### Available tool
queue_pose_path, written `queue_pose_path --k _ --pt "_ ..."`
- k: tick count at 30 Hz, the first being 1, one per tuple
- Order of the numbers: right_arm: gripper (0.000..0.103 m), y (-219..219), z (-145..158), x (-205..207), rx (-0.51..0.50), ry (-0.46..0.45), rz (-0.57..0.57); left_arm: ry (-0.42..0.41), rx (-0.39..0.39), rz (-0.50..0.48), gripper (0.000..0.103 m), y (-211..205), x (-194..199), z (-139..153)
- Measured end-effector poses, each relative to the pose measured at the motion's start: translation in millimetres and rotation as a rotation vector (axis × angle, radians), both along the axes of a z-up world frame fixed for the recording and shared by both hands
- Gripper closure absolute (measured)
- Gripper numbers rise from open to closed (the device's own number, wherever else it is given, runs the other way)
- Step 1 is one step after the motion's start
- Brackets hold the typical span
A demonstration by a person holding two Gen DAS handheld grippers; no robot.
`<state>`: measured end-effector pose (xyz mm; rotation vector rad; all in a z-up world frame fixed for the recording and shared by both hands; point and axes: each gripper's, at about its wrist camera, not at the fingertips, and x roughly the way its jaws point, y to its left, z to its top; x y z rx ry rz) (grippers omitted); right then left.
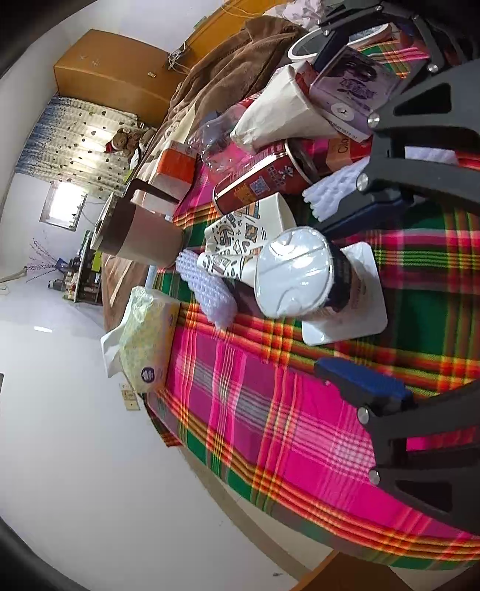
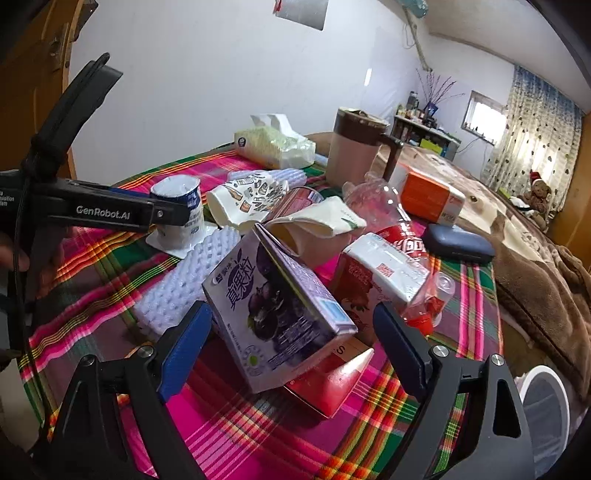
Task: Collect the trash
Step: 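Grasp the purple milk carton with the right gripper while the left gripper grasps the white yogurt cup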
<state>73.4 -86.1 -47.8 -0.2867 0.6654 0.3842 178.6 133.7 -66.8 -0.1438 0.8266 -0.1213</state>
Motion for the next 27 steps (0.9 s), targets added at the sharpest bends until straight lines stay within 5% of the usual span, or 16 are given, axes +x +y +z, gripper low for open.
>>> queue_pose_path --k 7,9,12,27 --pt "0.012 6 -1 0 -0.019 0.028 0.043 0.005 -0.024 -0.002 0.041 -3 13 -3" --pt "0.012 7 -2 2 -0.011 0.040 0.040 0.020 -0.041 -0.010 0.051 -4 17 -5" --pt "0.021 4 -2 6 0.018 0.056 0.029 0.018 -0.044 -0.009 0.051 -6 19 -6" --pt "0.024 -12 2 2 0.148 0.085 0.011 -0.051 -0.004 0.017 0.052 -6 4 6"
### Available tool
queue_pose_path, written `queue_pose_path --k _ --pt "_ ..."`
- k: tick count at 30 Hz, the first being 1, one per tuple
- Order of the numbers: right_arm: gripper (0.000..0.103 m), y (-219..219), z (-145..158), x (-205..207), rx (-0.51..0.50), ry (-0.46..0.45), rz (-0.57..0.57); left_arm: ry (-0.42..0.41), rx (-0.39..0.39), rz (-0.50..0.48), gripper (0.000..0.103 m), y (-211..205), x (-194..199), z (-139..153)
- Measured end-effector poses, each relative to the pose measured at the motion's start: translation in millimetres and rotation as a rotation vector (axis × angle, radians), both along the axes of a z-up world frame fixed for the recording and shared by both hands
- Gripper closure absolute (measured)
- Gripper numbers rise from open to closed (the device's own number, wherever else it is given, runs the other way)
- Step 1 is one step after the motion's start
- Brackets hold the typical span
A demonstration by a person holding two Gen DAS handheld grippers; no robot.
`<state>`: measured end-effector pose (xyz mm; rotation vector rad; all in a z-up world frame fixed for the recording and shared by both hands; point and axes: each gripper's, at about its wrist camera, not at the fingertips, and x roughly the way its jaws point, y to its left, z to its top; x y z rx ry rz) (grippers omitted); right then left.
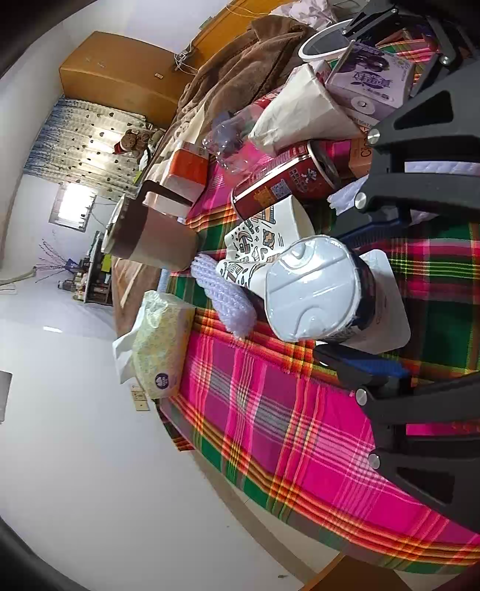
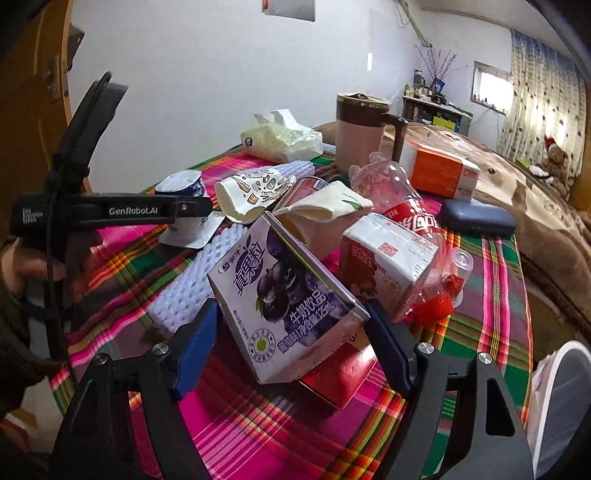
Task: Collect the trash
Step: 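Grasp the purple milk carton with the right gripper while the left gripper grasps the white yogurt cup, then carry both items over the white bin and open both grippers to drop them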
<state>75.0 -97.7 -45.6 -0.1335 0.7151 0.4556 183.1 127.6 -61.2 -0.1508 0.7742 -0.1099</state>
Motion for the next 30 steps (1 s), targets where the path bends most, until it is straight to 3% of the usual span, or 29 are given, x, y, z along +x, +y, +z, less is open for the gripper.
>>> queue_pose_path --k 16,23,30 --pt "0.025 -50 4 -14 0.190 0.014 -0.122 -0.057 0.011 -0.045 0.052 -24 -47 18" --pt "0.025 -74 10 -25 0.218 -0.005 -0.172 -0.112 0.017 -0.115 0.052 -56 -72 43" --pt "0.025 -120 21 -42 0.216 -0.047 -0.295 -0.129 0.011 -0.243 0.052 -116 -81 56"
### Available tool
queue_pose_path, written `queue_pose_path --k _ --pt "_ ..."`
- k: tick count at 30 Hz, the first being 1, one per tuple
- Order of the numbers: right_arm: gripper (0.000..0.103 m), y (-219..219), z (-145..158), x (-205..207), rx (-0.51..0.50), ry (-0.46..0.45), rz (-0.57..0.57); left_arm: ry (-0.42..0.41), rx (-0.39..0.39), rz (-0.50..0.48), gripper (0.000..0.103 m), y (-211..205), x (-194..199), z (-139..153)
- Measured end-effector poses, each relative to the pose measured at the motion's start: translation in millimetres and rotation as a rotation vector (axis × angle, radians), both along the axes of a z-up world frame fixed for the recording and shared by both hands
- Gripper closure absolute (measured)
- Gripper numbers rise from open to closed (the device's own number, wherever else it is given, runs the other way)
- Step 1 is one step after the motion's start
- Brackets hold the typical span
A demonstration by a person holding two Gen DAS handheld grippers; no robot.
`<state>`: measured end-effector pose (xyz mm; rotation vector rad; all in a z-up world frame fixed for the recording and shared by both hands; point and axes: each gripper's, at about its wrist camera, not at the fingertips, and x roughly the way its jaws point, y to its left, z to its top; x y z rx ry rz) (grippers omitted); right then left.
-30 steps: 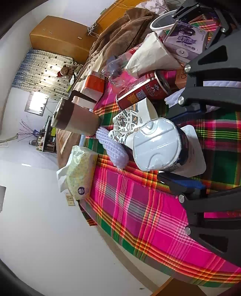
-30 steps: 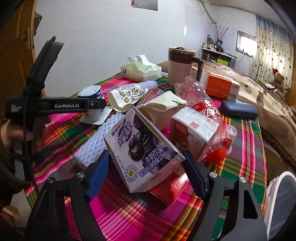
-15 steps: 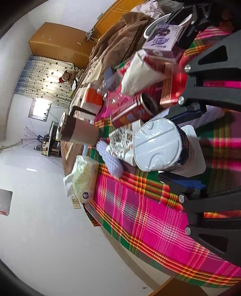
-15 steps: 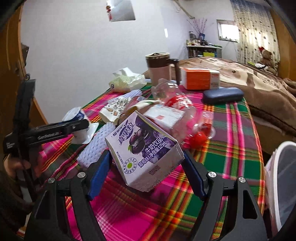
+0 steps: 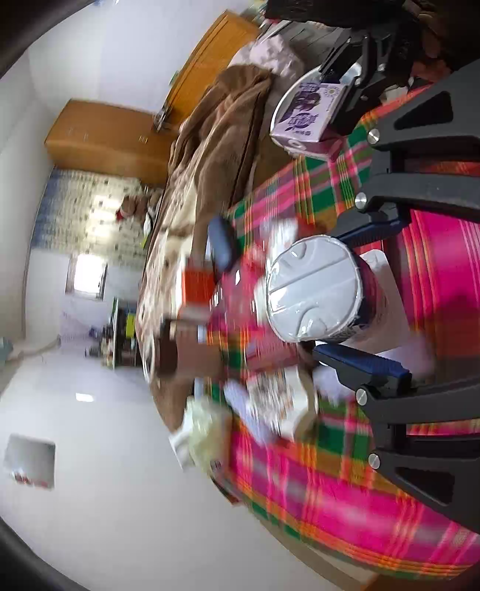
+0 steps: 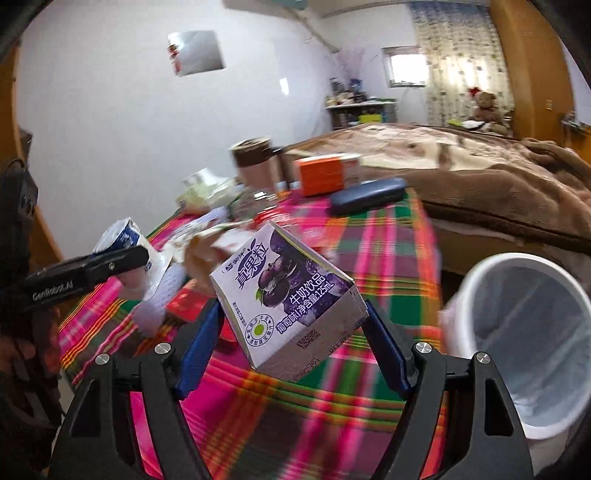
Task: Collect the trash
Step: 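Carry both items over the white bin and open both grippers to drop them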
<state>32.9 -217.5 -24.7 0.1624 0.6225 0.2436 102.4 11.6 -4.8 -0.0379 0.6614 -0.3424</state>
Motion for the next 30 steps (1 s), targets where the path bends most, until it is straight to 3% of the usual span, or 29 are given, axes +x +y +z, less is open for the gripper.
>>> queue_pose_path --k 16,30 --pt "0.025 -120 -6 -20 -0.024 0.048 -0.360 0.011 -0.005 -0.334 0.052 -177 -8 1" --pt "0.025 -183 -45 3 -0.036 0.185 -0.487 0.094 0.007 -0.484 0.052 -296 14 -31"
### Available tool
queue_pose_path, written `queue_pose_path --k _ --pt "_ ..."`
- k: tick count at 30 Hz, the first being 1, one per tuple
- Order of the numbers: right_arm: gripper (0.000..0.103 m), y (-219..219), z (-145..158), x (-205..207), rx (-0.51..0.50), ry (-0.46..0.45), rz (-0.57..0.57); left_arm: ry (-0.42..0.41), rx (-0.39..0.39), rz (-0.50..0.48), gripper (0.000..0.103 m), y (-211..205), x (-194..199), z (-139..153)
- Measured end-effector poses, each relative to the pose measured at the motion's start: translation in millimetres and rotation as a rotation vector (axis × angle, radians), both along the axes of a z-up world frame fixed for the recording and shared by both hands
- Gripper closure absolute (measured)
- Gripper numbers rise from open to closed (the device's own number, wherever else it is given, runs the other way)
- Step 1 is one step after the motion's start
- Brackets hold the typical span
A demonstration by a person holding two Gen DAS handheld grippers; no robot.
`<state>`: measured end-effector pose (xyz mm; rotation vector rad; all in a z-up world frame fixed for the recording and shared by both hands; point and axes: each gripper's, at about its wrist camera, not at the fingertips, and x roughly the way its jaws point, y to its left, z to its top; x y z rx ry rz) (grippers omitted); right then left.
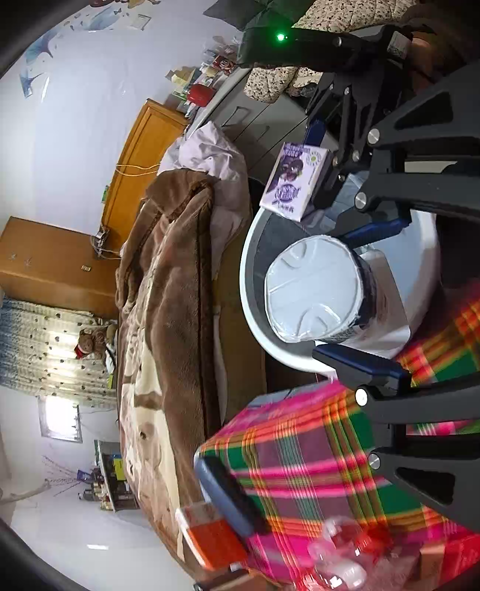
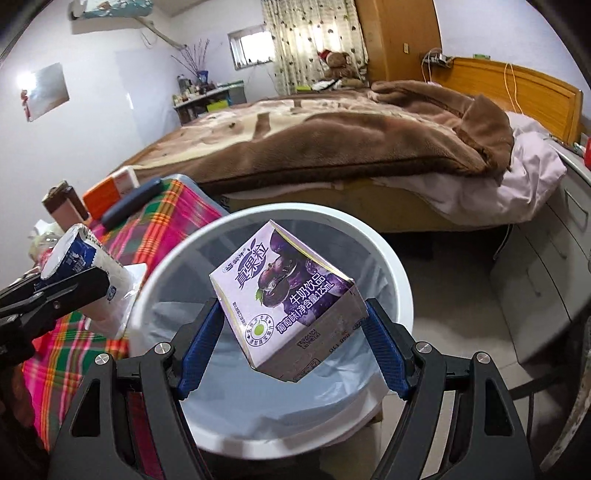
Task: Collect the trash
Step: 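Carry both items over the white bin and open both grippers to drop them, then grasp the clear Coca-Cola bottle with the right gripper while the left gripper grasps the white foam net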
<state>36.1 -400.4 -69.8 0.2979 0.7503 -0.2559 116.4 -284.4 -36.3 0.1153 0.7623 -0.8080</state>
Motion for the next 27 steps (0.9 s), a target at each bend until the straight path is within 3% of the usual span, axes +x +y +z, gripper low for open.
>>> queue_pose_path --k 5,7,9,13,22,27 --pt "0.025 -10 -6 2 -0.027 0.028 -0.020 0.028 0.000 -0.015 0.051 -19 7 -10" --pt "0.024 -14 -8 2 -0.013 0.040 -0.015 0.022 0.003 -0.012 0.048 -22 7 -11" --pt "0.024 -19 -10 1 0.011 0.045 -0.003 0.023 -0.009 -0.015 0.035 -21 7 -11" --pt "0.019 -22 -10 -4 0.017 0.036 -0.025 -0.012 -0.006 0.005 0.033 -12 2 -6" --pt "0.019 3 7 -17 0.007 -0.033 -0.012 -0.007 -0.021 0.120 0.033 44 -7 3" --pt "0.019 32 18 -18 -0.002 -0.066 0.038 -0.045 -0.012 0.205 0.033 90 -14 10"
